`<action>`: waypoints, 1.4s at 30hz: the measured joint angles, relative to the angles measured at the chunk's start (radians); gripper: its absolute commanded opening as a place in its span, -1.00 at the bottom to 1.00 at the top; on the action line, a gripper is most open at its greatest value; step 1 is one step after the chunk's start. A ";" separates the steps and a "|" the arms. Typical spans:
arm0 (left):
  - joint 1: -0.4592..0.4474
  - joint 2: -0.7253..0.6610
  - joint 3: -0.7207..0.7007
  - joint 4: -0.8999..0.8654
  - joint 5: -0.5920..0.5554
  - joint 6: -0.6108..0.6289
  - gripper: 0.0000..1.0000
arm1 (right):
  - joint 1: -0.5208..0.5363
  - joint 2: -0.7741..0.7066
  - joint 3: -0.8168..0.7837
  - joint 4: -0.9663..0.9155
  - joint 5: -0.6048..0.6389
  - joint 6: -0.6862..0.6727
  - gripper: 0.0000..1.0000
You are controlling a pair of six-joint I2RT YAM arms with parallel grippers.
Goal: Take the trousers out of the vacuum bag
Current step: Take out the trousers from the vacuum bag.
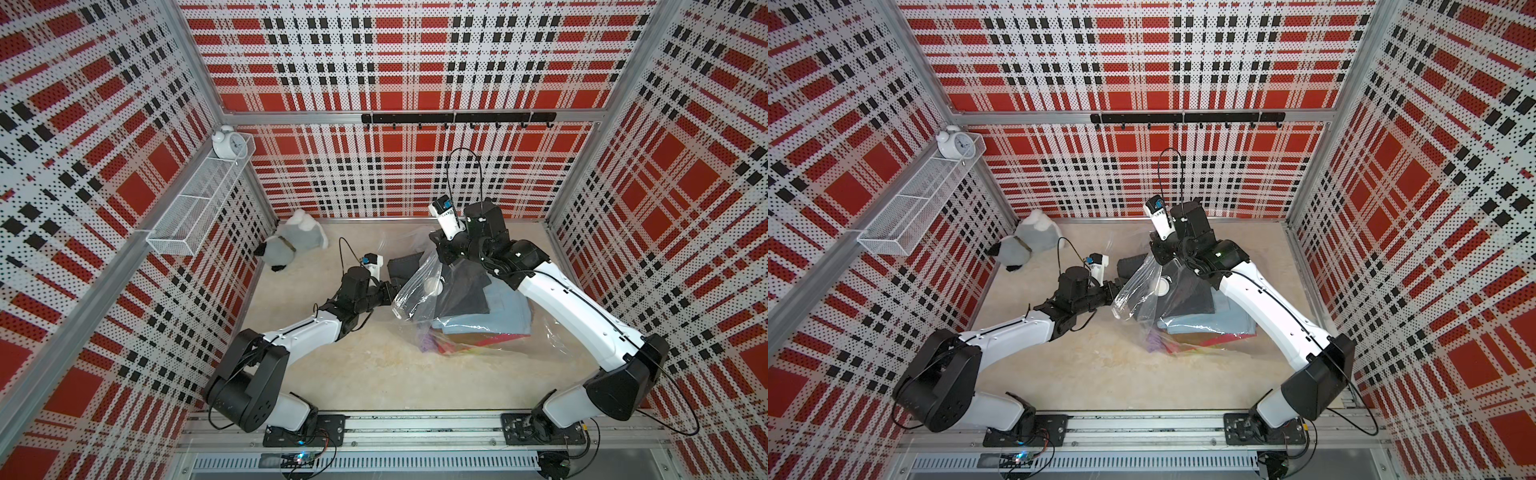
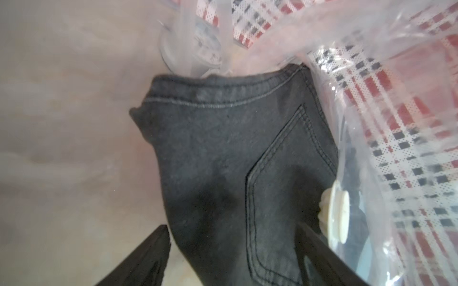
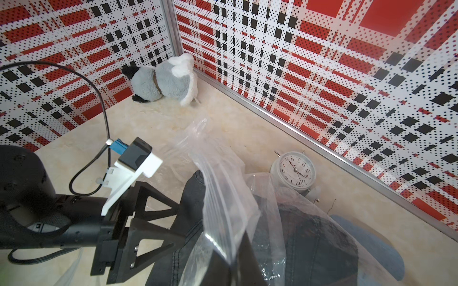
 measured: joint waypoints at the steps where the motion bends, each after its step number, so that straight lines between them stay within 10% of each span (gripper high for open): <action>1: -0.005 0.005 -0.004 0.003 0.000 -0.003 0.63 | 0.000 0.000 0.000 0.000 0.000 0.000 -1.00; 17: -0.056 0.117 -0.013 0.164 0.079 -0.065 0.63 | 0.000 0.000 0.000 0.000 -0.005 -0.003 -1.00; 28: -0.053 0.146 -0.013 0.224 0.094 -0.108 0.11 | 0.000 0.000 0.000 0.000 -0.001 -0.003 -1.00; 42: -0.029 0.128 -0.008 0.240 0.121 -0.123 -1.00 | 0.000 -0.043 -0.036 0.002 0.047 -0.013 -1.00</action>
